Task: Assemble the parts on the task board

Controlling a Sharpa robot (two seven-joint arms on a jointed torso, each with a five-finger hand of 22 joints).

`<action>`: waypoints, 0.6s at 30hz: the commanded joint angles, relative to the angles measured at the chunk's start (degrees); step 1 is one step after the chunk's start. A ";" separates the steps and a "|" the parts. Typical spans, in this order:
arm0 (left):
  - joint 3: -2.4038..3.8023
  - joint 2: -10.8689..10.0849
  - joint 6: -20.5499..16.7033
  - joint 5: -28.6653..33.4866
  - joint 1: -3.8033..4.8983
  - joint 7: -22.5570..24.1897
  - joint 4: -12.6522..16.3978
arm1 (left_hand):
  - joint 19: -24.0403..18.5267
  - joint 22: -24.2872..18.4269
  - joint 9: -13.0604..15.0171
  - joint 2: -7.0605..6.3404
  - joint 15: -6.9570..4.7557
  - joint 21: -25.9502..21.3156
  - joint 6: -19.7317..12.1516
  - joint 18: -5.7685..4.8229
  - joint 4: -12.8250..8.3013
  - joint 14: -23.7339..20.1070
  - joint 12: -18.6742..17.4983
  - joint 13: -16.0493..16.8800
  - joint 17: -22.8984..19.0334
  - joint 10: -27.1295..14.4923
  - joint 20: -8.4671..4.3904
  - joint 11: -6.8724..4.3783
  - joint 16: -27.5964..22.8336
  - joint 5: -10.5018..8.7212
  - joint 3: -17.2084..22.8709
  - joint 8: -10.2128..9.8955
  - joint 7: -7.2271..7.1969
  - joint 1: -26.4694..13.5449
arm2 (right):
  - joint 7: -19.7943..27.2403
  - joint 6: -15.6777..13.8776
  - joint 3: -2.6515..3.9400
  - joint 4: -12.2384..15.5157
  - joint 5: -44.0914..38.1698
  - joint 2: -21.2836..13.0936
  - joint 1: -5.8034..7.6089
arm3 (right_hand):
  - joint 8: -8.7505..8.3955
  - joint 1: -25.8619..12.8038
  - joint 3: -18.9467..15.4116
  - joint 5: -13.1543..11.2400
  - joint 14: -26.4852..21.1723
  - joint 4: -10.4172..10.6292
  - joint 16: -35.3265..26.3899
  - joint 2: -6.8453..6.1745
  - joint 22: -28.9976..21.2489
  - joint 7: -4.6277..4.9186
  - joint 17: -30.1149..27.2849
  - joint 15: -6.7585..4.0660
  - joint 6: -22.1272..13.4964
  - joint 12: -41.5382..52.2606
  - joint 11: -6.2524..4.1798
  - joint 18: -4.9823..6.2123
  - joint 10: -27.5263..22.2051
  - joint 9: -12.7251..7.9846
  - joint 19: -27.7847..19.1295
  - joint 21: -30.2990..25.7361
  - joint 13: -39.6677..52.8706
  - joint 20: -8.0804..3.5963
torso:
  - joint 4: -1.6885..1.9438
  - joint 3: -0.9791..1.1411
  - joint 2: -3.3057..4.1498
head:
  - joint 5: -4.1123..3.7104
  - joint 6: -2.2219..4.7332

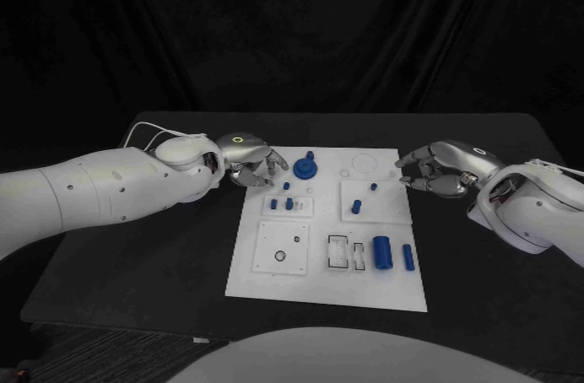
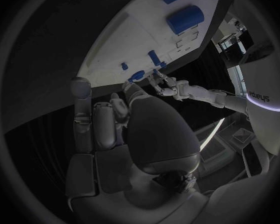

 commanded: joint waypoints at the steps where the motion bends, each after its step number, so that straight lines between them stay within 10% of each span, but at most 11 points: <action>1: 0.06 -0.79 -6.25 4.95 0.22 1.53 0.51 | 0.48 9.29 -0.15 0.13 -0.01 0.27 0.47 0.00 0.51 0.36 -0.13 0.04 -0.04 -0.71 -0.09 0.41 0.03 -0.03 -0.03 0.45 0.14 0.64 | -1.14 -1.79 0.05 0.76 -0.15 -0.31 0.93 | -0.25 0.13 1.41 0.09 -1.34 0.39 -5.34 -1.13 3.07 -0.08 -1.77 -0.36 0.64 -10.85 -0.14 0.77 -6.12 -0.03 -0.43 -2.23 -9.92 -0.17 | 0.04 -0.07 0.07 | -0.30 -0.01; 6: 0.06 -2.22 -5.76 19.95 0.65 5.91 0.78 | -3.57 7.61 -0.50 0.31 0.87 -6.30 4.85 1.10 3.13 -5.43 -2.04 -0.65 -6.76 -5.97 0.10 1.27 -6.11 -0.07 -1.76 1.78 1.40 0.25 | -2.03 -1.52 0.05 1.91 -0.84 -0.69 3.04 | 0.79 1.07 4.47 -0.71 -0.72 1.31 -8.52 -3.12 3.74 0.09 -5.91 -0.33 3.84 -30.04 0.12 0.29 -10.83 0.32 1.79 -0.09 -27.01 -0.29 | 0.20 -0.09 0.14 | -0.89 -0.01; 9: 0.06 -2.50 -1.26 34.84 0.91 10.06 -0.19 | -12.41 4.27 -1.42 0.86 3.76 -19.76 4.74 2.72 4.09 -12.27 -5.30 -3.01 -11.43 -15.25 1.90 4.85 -11.98 0.54 -5.05 1.00 4.17 0.38 | -4.76 0.85 0.05 2.59 -5.05 -0.64 4.82 | 2.07 0.78 5.03 -2.04 1.72 1.61 -2.84 -4.13 6.01 -0.36 -1.72 -0.24 7.33 -33.67 0.40 -1.17 -9.81 0.80 5.41 9.98 -30.50 -0.32 | 0.29 -0.04 0.06 | -1.13 -0.01; 11: 0.06 -2.71 2.10 41.44 0.99 12.45 -0.87 | -24.40 -0.31 -2.06 0.73 5.43 -37.00 3.70 4.61 5.66 -17.83 -6.69 -4.76 -13.93 -21.08 3.12 5.93 -15.96 1.10 -8.17 0.34 5.04 -0.52 | -6.31 2.78 0.05 2.82 -7.61 -0.35 5.93 | 1.77 -0.03 4.83 -4.50 1.39 2.31 -3.38 -4.61 5.90 -0.57 -2.56 -0.47 7.36 -36.87 0.31 -1.11 -9.96 0.82 5.36 9.88 -33.14 -0.35 | 0.25 -0.02 0.05 | -1.27 -0.01; 13: 0.06 -3.09 8.35 49.81 1.07 15.74 -1.59 | -32.17 -2.98 -2.97 1.90 8.18 -44.45 1.80 3.67 8.26 -27.12 -5.90 -6.58 -19.71 -27.22 4.81 6.03 -24.18 1.56 -13.71 0.38 2.94 -0.05 | -7.73 5.02 0.05 3.10 -10.02 0.18 7.18 | 2.01 0.44 5.05 -5.03 1.13 2.16 -3.58 -5.23 5.81 -0.33 -3.19 -0.03 8.46 -41.90 0.69 -1.08 -10.61 1.14 5.13 9.70 -37.37 -0.21 | 0.36 -0.15 0.10 | -1.75 -0.01; 16: 0.06 -3.30 14.35 58.92 1.12 18.80 -1.67 | -42.61 -9.15 -3.71 3.61 8.75 -56.46 0.90 3.37 8.71 -38.16 -3.27 -8.60 -26.88 -35.95 5.19 3.28 -33.30 0.79 -18.48 0.49 3.90 -0.70 | -7.92 5.72 0.05 3.25 -11.81 0.78 7.90 | 2.37 0.92 5.30 -4.67 1.09 1.83 -3.38 -5.68 5.81 -0.80 -3.25 0.32 9.43 -45.56 1.16 -1.14 -12.51 1.42 5.05 9.82 -40.33 0.01 | 0.58 -0.27 0.15 | -2.42 -0.01; 18: 0.05 -3.39 17.67 65.53 1.14 20.70 -1.30 | -49.74 -13.21 -4.09 5.82 9.76 -63.00 -0.26 2.42 8.03 -46.58 -3.03 -8.98 -31.09 -40.17 6.00 3.80 -39.37 3.45 -20.82 0.31 4.08 -3.87 | -7.75 5.96 0.05 3.13 -13.73 1.45 8.15 | 2.62 1.65 5.61 -3.86 0.67 0.97 -3.70 -6.32 5.65 -1.59 -3.89 1.28 10.44 -49.68 2.40 -1.14 -14.20 1.71 4.57 9.14 -44.13 0.65 | 0.72 -0.24 0.22 | -2.75 -0.01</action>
